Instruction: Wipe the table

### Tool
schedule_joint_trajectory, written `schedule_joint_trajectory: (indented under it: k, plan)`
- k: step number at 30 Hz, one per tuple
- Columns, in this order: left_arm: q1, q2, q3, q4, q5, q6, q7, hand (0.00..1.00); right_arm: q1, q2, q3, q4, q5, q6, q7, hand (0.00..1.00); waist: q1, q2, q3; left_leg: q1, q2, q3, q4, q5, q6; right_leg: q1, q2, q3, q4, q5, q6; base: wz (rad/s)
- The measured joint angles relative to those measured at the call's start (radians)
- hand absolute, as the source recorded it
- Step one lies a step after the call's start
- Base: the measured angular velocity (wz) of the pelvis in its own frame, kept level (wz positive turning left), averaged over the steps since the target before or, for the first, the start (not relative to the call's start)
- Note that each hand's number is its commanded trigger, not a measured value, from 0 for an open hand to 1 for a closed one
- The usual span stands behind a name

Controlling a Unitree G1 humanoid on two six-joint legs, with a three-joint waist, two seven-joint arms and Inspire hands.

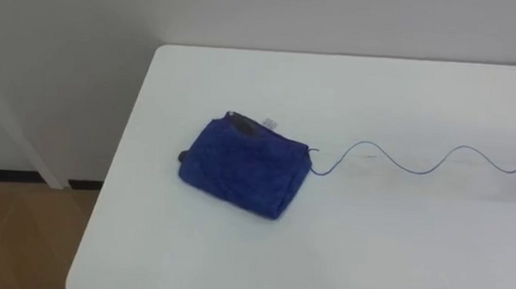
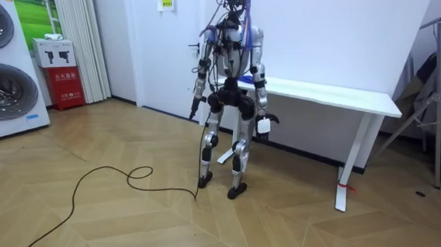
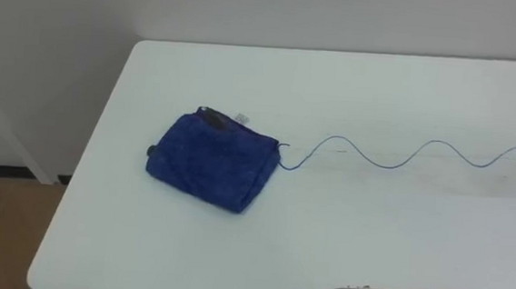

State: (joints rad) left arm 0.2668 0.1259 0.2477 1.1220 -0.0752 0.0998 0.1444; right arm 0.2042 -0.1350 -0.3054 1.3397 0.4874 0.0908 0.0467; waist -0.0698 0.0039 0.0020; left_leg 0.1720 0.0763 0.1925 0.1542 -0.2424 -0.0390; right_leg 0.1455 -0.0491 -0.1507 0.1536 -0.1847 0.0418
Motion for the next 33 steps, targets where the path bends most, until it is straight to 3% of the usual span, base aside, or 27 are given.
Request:
schedule_joint_trajectory:
  k: [5,7,9,13,17,22,26,28,31,33]
  plan:
    - [0.006,0.011,0.048,-0.003,0.000,0.027,-0.003,0.00,0.031,-0.010,-0.174,0.013,0.080,0.058,-0.078,0.00,-0.044,-0.018,0.0019,0.010,-0.001,-0.002,-0.001,0.000,0.000,0.001,-0.001,0.005,0.000,-0.002,0.001,-0.01]
    - [0.006,0.025,0.066,-0.006,0.001,0.032,-0.002,0.00,0.031,-0.037,-0.252,0.004,0.088,0.071,-0.138,0.00,-0.068,-0.032,-0.0019,0.014,-0.003,-0.003,-0.003,0.000,0.000,-0.001,-0.001,0.013,0.007,-0.009,0.001,-0.02]
    - [0.002,0.043,0.068,-0.005,0.002,0.043,-0.002,0.00,0.031,-0.071,-0.295,-0.027,0.088,0.087,-0.188,0.00,-0.075,-0.041,-0.0003,0.014,-0.003,0.000,-0.003,0.000,0.000,-0.007,-0.001,0.014,0.017,-0.010,0.001,-0.05]
    - [-0.007,0.068,0.093,-0.016,0.002,0.047,-0.001,0.00,0.007,-0.138,-0.393,-0.188,0.060,0.072,-0.326,0.00,-0.091,-0.060,-0.0001,0.012,-0.003,0.010,-0.004,0.000,0.000,-0.015,0.000,0.022,0.019,-0.010,0.000,-0.05]
    - [-0.008,0.070,0.078,-0.036,0.014,0.046,-0.002,0.00,-0.041,-0.153,-0.392,-0.364,-0.013,0.055,-0.456,0.00,-0.087,-0.063,-0.0006,-0.004,-0.003,0.026,-0.003,0.000,0.001,-0.040,0.001,0.038,0.035,-0.010,0.000,-0.13]
    - [0.001,0.071,0.041,-0.048,0.027,0.033,-0.005,0.00,-0.067,-0.147,-0.355,-0.709,-0.199,0.046,-0.600,0.00,-0.062,-0.067,-0.0026,-0.019,-0.003,0.046,-0.002,0.000,0.001,-0.068,0.004,0.062,0.039,-0.009,0.000,-0.15]
    - [0.015,0.071,0.007,-0.049,0.040,0.022,-0.008,0.00,-0.065,-0.146,-0.292,-0.980,-0.355,0.019,-0.647,0.00,-0.054,-0.068,-0.0018,-0.020,-0.002,0.046,-0.002,0.000,0.001,-0.078,0.005,0.064,0.042,-0.009,0.000,-0.04]
    - [0.014,0.061,0.004,-0.051,0.049,0.012,-0.008,0.00,-0.064,-0.142,-0.247,-1.147,-0.471,0.015,-0.662,0.00,-0.028,-0.068,0.0042,-0.019,-0.001,0.044,-0.002,0.000,0.001,-0.080,0.006,0.066,0.048,-0.009,0.000,-0.09]
    - [0.017,0.062,-0.022,-0.042,0.049,0.006,0.001,0.00,-0.071,-0.143,-0.198,-1.265,-0.592,-0.016,-0.687,0.00,-0.001,-0.065,0.0037,-0.014,-0.001,0.042,-0.003,0.000,0.001,-0.075,0.006,0.062,0.048,-0.009,0.000,-0.01]
    - [0.023,0.061,-0.048,-0.043,0.049,0.006,0.001,0.00,-0.081,-0.143,-0.160,-1.321,-0.648,-0.016,-0.690,0.00,0.015,-0.066,0.0060,-0.014,-0.001,0.041,-0.003,0.000,0.001,-0.076,0.005,0.060,0.048,-0.009,0.000,0.02]
